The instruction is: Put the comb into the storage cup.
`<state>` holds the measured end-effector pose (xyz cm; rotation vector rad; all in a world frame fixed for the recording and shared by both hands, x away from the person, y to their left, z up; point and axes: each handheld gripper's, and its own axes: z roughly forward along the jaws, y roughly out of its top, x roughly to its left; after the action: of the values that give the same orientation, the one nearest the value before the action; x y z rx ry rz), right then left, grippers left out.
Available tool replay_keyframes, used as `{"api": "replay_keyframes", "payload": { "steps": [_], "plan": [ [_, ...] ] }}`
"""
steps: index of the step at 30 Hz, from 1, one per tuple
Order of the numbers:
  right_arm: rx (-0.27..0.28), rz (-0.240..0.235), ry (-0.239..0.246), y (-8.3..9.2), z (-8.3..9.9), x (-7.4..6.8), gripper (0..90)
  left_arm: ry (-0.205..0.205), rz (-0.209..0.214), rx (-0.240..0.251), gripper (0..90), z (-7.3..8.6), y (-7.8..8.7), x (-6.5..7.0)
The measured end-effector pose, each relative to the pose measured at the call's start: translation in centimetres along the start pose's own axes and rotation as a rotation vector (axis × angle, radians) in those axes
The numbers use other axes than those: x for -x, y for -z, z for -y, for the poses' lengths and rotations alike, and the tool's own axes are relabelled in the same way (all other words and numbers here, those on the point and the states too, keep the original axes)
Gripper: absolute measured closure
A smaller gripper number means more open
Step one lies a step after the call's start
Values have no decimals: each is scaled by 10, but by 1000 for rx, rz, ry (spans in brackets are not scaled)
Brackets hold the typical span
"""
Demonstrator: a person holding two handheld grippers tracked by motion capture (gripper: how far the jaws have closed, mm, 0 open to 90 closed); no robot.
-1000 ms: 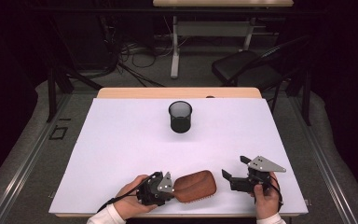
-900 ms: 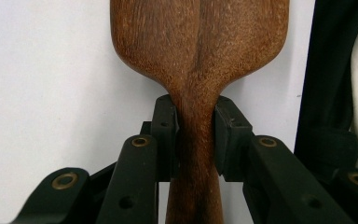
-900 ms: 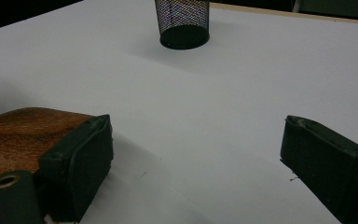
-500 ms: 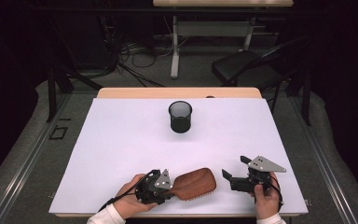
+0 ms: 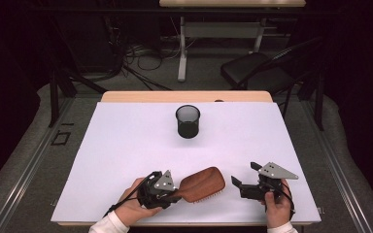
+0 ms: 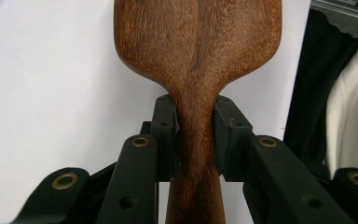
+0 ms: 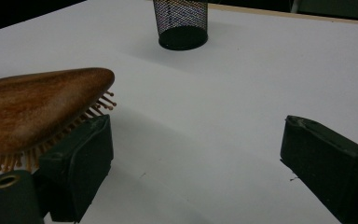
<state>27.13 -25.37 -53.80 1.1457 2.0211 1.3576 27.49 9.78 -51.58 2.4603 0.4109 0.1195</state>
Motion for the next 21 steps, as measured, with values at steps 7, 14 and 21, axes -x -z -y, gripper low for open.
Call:
{"api": "replay_keyframes", "payload": {
  "steps": [7,14,21],
  "plan": [
    [4,0,2,-1,0,0,90,28,-31,13,724,-2,5,-4],
    [-2,0,-1,-1,0,-1,90,62,-53,32,724,-5,8,-7],
    [-3,0,-3,-2,1,-1,90,112,-82,65,723,-11,12,-13]
  ]
}}
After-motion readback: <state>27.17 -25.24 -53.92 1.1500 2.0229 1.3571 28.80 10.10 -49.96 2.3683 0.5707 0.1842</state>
